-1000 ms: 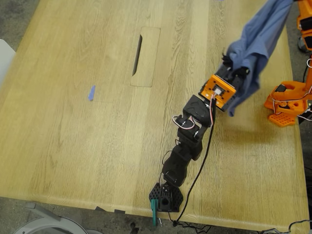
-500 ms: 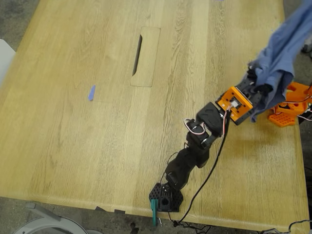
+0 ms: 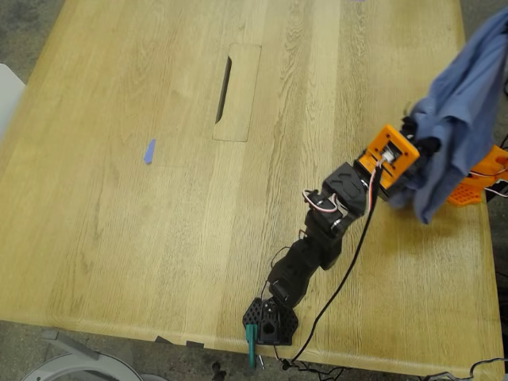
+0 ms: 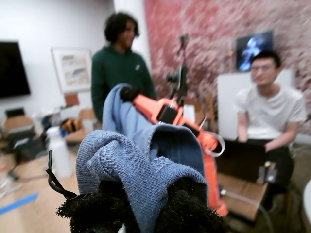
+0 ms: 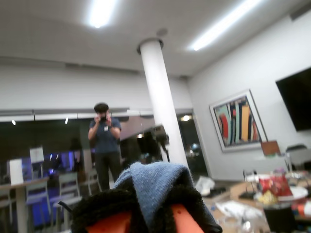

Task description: Fold a T-shirt

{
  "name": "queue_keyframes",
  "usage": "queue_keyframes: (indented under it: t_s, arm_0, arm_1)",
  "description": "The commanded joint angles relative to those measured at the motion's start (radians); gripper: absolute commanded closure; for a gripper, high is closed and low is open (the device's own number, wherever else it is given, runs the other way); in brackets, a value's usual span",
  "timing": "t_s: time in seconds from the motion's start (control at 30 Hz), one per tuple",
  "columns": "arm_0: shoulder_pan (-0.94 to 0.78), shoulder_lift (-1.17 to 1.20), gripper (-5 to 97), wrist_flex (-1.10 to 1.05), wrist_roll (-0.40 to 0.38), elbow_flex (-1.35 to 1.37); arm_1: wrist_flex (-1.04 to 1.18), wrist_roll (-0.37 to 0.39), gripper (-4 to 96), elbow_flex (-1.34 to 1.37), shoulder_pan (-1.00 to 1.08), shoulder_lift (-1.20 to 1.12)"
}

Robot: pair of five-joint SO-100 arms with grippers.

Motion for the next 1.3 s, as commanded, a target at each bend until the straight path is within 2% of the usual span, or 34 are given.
queue_keyframes:
  t_s: [0.0, 0.27, 0.5, 0.87, 1.27]
  arm_0:
    - [-0.12, 0.04, 92, 0.109, -0.014, -0.06]
    - [-0.362, 0.012, 92, 0.376, -0.02, -0.06]
    - [-0.529, -0.052, 92, 0.4, -0.014, -0.06]
    - [-0.632, -0.166, 92, 0.379, -0.003, -0.06]
    - [-0.848, -0.319, 92, 0.345, 0.006, -0.058]
  arm_1:
    - [-0.041, -0.015, 91.0, 0.115, -0.032, 0.031]
    - [-0.247, -0.026, 91.1, 0.529, -0.167, 0.103]
    - [-0.423, -0.015, 91.1, 0.779, -0.218, 0.087]
    - [-0.627, -0.003, 90.9, 0.927, -0.215, -0.02]
    - [-0.948, -0.003, 90.8, 0.923, -0.164, -0.362]
